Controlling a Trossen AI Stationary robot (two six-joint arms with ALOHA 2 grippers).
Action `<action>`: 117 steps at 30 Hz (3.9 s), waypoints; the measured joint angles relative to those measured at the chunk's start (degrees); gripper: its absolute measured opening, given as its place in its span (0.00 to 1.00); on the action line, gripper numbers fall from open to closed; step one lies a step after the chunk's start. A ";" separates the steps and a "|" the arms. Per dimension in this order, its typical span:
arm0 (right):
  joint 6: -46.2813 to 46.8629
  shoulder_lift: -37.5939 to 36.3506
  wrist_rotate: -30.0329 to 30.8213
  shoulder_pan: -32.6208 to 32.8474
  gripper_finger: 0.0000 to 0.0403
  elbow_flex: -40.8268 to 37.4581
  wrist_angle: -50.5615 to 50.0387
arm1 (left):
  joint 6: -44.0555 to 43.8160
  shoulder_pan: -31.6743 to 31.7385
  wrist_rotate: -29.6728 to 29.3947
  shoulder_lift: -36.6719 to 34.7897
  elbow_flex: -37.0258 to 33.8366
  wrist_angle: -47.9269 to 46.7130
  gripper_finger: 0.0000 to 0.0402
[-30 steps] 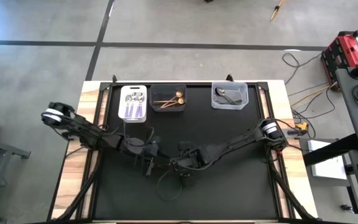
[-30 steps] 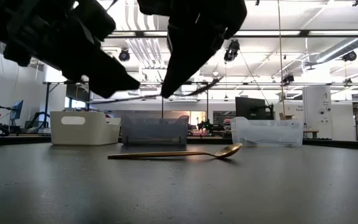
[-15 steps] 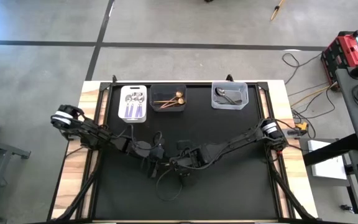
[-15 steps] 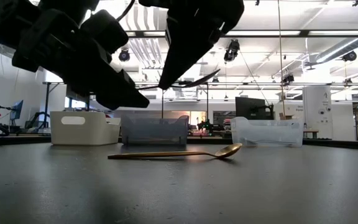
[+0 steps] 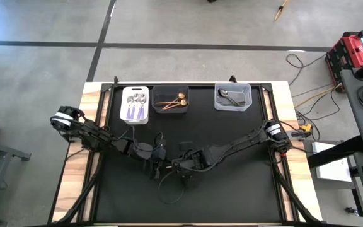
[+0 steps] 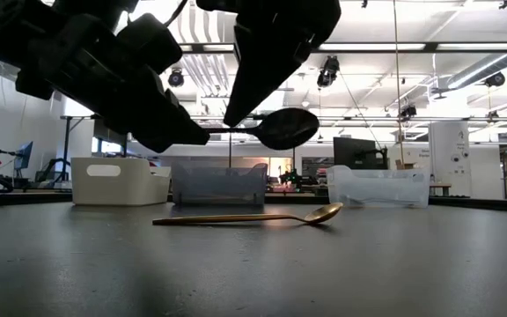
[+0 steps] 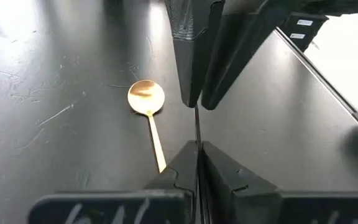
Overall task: Sort silverware by color (type)
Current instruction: Put the black spoon into the transparent bin
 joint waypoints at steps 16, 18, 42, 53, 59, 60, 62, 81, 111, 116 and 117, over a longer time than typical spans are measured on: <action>4.39 -9.35 8.85 1.11 0.33 -0.04 -1.03 | 0.86 -0.85 -6.13 -0.74 -6.11 15.77 0.00; 3.57 -11.21 14.63 2.96 0.32 -0.09 -0.92 | 1.11 -0.85 -6.13 -1.44 -8.35 20.64 0.00; -24.18 -24.30 22.01 10.78 0.28 -22.44 48.02 | 12.46 -0.83 -0.06 -14.81 -16.84 51.83 0.00; -27.70 -22.10 13.22 5.40 0.29 -42.55 101.15 | 12.89 -0.85 0.37 -15.02 -15.28 51.17 0.00; -21.82 -19.40 12.80 2.02 0.40 -42.25 103.32 | 13.88 -0.85 0.37 -14.99 -14.80 50.80 0.00; -21.65 -19.32 12.76 1.83 0.42 -42.00 103.11 | 13.89 -0.85 0.35 -14.99 -14.80 50.77 0.00; -21.94 -18.75 11.53 1.60 0.47 -40.85 103.22 | 13.93 -0.85 0.14 -14.99 -14.80 50.79 0.00; -27.75 -14.95 7.25 0.24 0.50 -31.95 103.06 | 14.80 -0.68 -3.72 -14.99 -14.82 50.16 0.00; -28.79 -15.10 11.09 0.25 0.03 -32.08 100.54 | 11.08 -0.62 -3.83 -14.95 -14.82 48.98 0.17; -27.27 -16.50 11.28 0.35 0.03 -32.13 94.98 | 10.78 0.13 -4.32 -15.02 -14.82 48.06 0.31; -26.72 -17.00 11.30 0.33 0.03 -32.13 93.74 | 10.80 0.44 -4.75 -15.02 -14.81 47.66 0.34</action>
